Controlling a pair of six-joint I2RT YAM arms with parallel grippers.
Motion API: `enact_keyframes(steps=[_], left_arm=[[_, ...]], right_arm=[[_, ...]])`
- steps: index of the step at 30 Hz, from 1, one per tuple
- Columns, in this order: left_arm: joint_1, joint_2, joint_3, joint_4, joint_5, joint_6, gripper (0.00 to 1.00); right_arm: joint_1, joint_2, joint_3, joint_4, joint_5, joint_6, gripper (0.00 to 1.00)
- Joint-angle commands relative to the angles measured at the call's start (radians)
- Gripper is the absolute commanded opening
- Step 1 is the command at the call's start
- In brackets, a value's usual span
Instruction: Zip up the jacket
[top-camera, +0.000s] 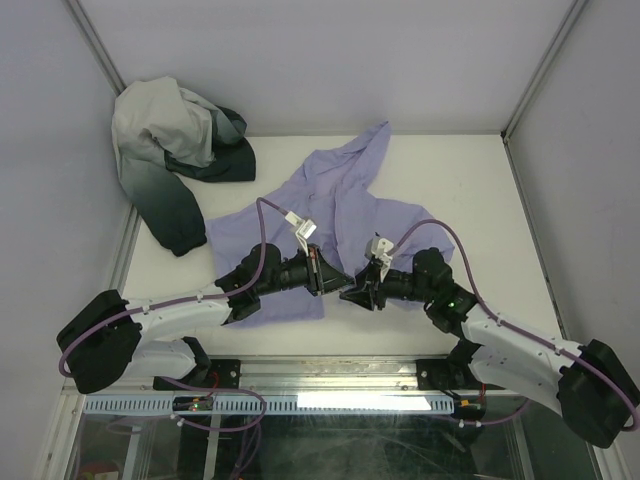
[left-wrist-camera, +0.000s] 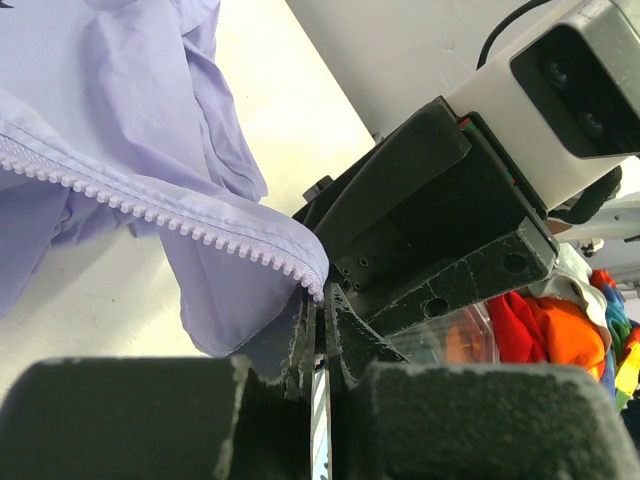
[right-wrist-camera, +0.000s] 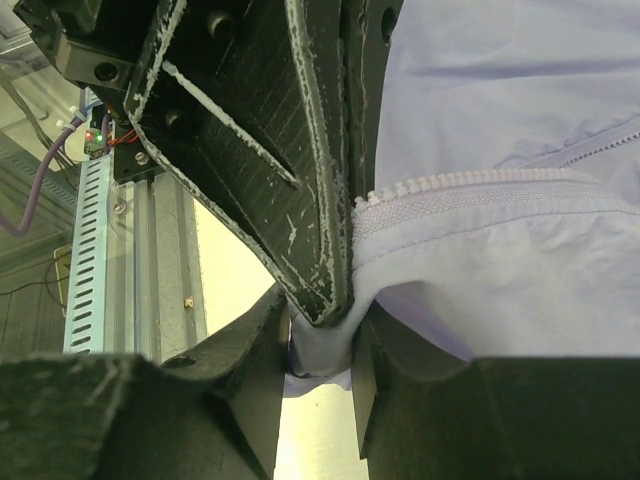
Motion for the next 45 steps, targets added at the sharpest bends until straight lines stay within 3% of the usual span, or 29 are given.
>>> enact_keyframes(steps=[1, 25, 29, 33, 36, 41, 45], left_arm=[[0.019, -0.006, 0.039, 0.010, 0.008, 0.026, 0.00], [0.038, -0.008, 0.066, -0.028, 0.009, 0.025, 0.00], [0.038, -0.010, 0.065, -0.030, 0.013, 0.024, 0.00], [0.038, -0.011, 0.064, -0.031, 0.015, 0.022, 0.00], [0.037, -0.009, 0.065, -0.028, 0.018, 0.019, 0.00], [0.038, -0.007, 0.068, -0.029, 0.021, 0.020, 0.00], [0.040, -0.012, 0.070, -0.040, 0.003, 0.025, 0.00]], right_arm=[[0.005, 0.006, 0.062, 0.018, -0.070, -0.021, 0.31], [0.004, 0.041, 0.102, -0.080, -0.101, -0.052, 0.29], [0.004, 0.038, 0.099, -0.083, -0.089, -0.058, 0.37], [0.004, 0.042, 0.099, -0.072, -0.081, -0.054, 0.37], [0.005, 0.047, 0.099, -0.063, -0.074, -0.049, 0.31], [0.004, 0.059, 0.100, -0.062, -0.070, -0.047, 0.08], [0.004, 0.076, 0.110, -0.079, -0.082, -0.050, 0.00]])
